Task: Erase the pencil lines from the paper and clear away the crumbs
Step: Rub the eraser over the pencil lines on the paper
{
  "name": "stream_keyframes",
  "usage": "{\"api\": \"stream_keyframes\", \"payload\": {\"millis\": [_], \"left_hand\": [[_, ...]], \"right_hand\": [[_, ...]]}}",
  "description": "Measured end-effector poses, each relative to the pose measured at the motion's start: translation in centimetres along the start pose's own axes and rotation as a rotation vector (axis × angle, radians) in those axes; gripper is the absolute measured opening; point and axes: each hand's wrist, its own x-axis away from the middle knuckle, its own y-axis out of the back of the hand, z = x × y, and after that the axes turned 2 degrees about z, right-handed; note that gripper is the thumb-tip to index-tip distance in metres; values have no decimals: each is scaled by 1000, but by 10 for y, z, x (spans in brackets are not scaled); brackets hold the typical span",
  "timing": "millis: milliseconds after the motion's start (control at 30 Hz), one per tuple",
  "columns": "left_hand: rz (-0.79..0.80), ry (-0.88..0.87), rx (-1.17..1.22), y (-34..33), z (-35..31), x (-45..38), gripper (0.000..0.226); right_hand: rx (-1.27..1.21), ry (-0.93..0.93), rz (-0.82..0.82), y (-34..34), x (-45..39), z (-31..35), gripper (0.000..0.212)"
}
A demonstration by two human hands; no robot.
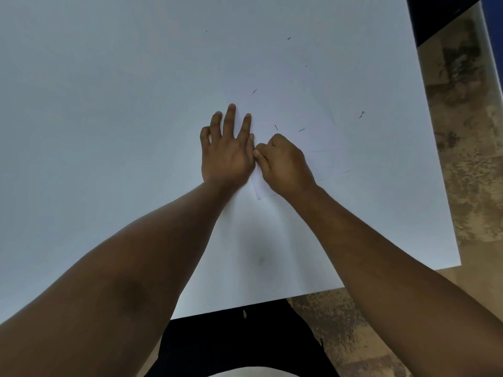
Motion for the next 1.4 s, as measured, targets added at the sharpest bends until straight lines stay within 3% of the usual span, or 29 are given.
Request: {"api": "stream_keyframes", "payload": {"millis": [200, 300, 600, 800, 967, 1067, 1200, 1400], "left_hand": [[57, 17, 26, 5, 0, 0, 53], [64, 19, 32, 6, 0, 1, 54], [34, 13, 11, 4, 0, 1, 56], [52, 28, 26, 4, 0, 0, 56], [55, 21, 27, 3, 0, 0, 56], [35, 16, 33, 3, 0, 0, 56], [9, 8, 37, 2, 0, 1, 53], [9, 10, 36, 2, 0, 1, 52]], "right_hand": [[48, 70, 17, 1, 63, -7, 25], [-16, 9, 70, 6, 84, -11, 27], [7, -22, -10, 7, -13, -7, 33], [86, 49, -26, 3, 32, -8, 22], [55, 59, 89, 8, 74, -16, 22], [-30, 0, 121, 19, 50, -14, 27], [-139, -104, 30, 19, 4, -4, 23], [-61, -36, 80, 13, -4, 4, 22]]}}
